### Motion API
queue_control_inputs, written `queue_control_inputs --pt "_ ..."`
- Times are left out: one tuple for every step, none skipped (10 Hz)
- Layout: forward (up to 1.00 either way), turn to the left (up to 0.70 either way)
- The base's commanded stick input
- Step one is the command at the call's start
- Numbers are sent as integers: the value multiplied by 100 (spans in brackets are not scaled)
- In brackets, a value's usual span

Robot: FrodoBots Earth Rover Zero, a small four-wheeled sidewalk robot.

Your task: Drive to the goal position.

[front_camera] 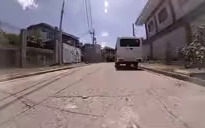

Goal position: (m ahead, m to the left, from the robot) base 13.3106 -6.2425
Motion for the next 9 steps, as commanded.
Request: queue_control_inputs --pt "100 0" --pt "100 0" --pt "100 0" --pt "100 0" --pt "100 0" --pt "100 0" --pt "100 0" --pt "100 0" --pt "100 0"
